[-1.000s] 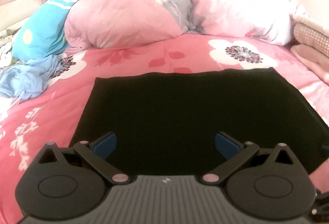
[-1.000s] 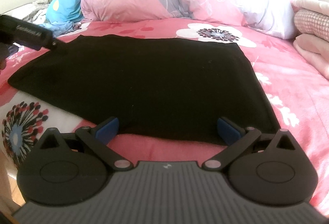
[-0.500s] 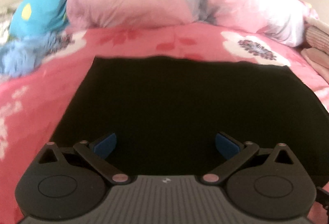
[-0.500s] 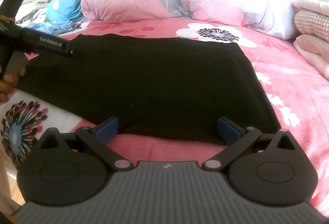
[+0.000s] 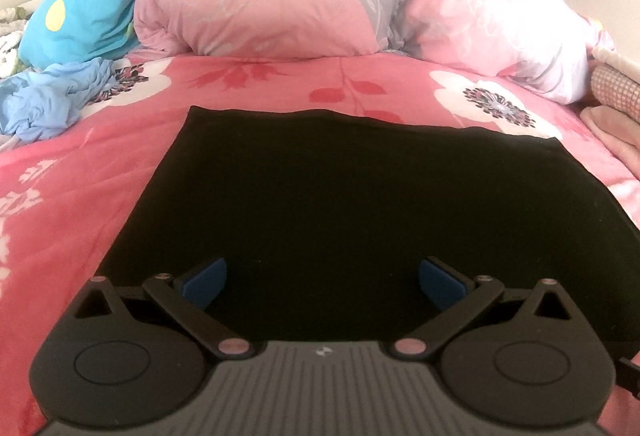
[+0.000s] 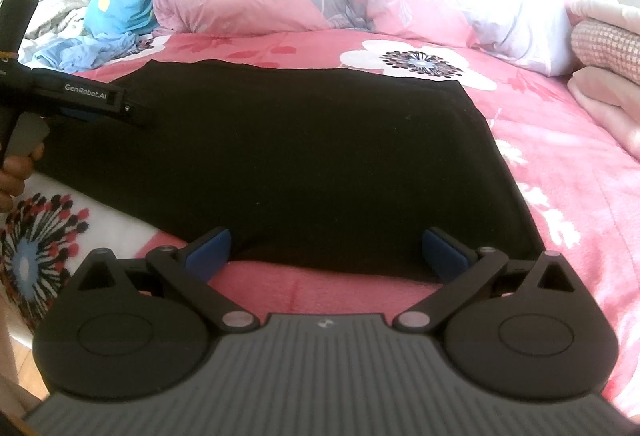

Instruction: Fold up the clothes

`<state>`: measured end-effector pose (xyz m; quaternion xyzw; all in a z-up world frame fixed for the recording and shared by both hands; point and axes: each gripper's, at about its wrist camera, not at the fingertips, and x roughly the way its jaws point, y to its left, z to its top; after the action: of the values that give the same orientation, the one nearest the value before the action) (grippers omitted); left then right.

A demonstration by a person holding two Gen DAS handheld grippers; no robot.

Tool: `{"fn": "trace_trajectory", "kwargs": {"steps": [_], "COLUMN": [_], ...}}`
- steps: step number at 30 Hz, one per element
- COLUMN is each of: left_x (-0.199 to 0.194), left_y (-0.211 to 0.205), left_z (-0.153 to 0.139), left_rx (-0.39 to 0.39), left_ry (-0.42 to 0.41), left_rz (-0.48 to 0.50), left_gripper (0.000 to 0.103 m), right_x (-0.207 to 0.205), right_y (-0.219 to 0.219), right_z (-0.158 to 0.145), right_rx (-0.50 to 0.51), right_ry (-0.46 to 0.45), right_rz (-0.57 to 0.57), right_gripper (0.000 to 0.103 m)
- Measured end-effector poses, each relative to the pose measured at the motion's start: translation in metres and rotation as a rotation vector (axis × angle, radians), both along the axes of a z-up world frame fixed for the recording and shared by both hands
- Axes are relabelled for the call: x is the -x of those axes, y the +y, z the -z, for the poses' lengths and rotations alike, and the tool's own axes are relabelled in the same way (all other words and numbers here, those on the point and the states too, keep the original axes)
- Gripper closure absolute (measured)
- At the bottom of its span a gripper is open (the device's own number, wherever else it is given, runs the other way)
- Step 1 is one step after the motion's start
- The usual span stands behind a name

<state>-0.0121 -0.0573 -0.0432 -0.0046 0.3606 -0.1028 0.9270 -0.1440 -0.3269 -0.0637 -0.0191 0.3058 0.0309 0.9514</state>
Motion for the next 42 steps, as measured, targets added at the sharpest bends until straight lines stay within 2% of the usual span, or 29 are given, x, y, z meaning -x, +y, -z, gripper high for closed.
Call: {"fn": "trace_trajectory", "kwargs": {"steps": [8,21,26,28,31,33,35,39,40,42], "left_x": [0.002,0.006,0.008,0.008,0.010,0.011,0.011,0.012,0.012,0.012], "left_y": [-0.002,-0.002,-0.003,-0.002,-0.002,-0.002,-0.002,-0.001,-0.001,-0.001], "left_z": [0.002,0.007,0.009,0.010,0.010,0.011,0.011,0.012,0.012,0.012], "left_rx": [-0.027,-0.028,-0.031,-0.028,-0.025,-0.026,-0.025,-0.018,-0.017,-0.014], "left_ry": [-0.005,-0.037,-0.054,-0.059,-0.067,-0.074,-0.079,-0.086,-0.088,-0.090], "left_rz": [0.010,0.018,0.019,0.021,0.022,0.022,0.023,0.024,0.024,0.025], "left_gripper": [0.000,0.000,0.000,0.000,0.000,0.000,0.000,0.000,0.000,0.000], "right_x": [-0.001,0.001,-0.018,-0.035,-0.066,-0.091,-0.117,-0.174,-0.189,-0.215], "right_y": [-0.002,-0.021,-0.037,-0.048,-0.068,-0.082,-0.096,-0.128,-0.134,-0.143], "right_z": [-0.014,-0.039,-0.056,-0.063,-0.070,-0.072,-0.073,-0.058,-0.052,-0.038], "right_rx": [-0.017,-0.032,-0.016,-0.046,-0.153,-0.239,-0.324,-0.497,-0.531,-0.571], "right_ry": [0.056,-0.047,-0.115,-0.134,-0.138,-0.124,-0.104,-0.006,0.027,0.082], "right_rz": [0.028,0.123,0.156,0.169,0.170,0.166,0.161,0.190,0.202,0.215], "right_gripper": [0.001,0.001,0.002,0.003,0.015,0.036,0.046,0.067,0.069,0.079]}}
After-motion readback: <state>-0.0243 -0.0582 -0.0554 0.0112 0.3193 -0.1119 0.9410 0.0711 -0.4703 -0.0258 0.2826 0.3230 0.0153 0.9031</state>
